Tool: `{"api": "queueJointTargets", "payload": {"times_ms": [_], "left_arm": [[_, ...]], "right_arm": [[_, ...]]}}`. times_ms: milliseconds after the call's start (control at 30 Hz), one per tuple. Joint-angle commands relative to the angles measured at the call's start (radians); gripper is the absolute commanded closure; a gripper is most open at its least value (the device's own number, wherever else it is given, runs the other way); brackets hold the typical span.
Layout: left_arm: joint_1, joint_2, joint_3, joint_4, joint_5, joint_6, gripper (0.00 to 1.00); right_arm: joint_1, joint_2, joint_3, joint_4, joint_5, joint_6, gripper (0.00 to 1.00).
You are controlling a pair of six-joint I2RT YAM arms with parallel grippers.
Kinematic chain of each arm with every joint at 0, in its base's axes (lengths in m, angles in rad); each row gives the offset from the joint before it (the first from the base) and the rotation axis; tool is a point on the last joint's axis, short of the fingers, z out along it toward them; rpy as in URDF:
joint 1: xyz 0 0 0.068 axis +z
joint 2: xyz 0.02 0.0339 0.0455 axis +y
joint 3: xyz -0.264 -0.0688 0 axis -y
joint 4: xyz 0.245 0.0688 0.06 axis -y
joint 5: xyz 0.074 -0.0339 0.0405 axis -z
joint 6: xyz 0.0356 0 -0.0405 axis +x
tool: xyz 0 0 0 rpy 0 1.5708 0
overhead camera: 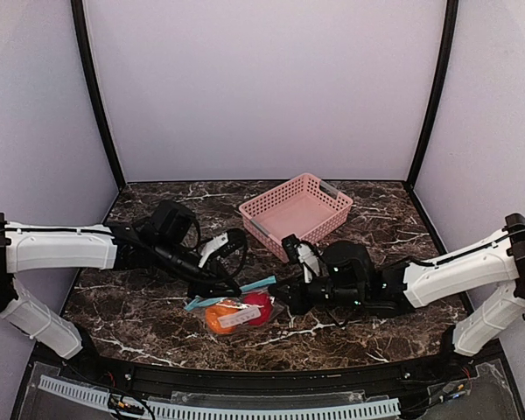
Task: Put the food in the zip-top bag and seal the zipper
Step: Zip the zipper of the food storage bag.
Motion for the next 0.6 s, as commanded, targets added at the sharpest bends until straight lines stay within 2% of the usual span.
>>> {"api": "queueJointTargets", "payload": {"times_ms": [0, 567], "left_arm": [[0.014, -0.044, -0.039, -0.094, -0.012, -0.01, 0.99], [0.014, -0.088, -0.081, -0.102, -0.087, -0.05, 0.99]], "right_arm": [[-0.041, -0.024, -0.012, -0.108, 0.124, 0.025, 1.0], [-0.074, -0.026, -0.001, -0.165, 0.151, 0.056, 1.0]]}}
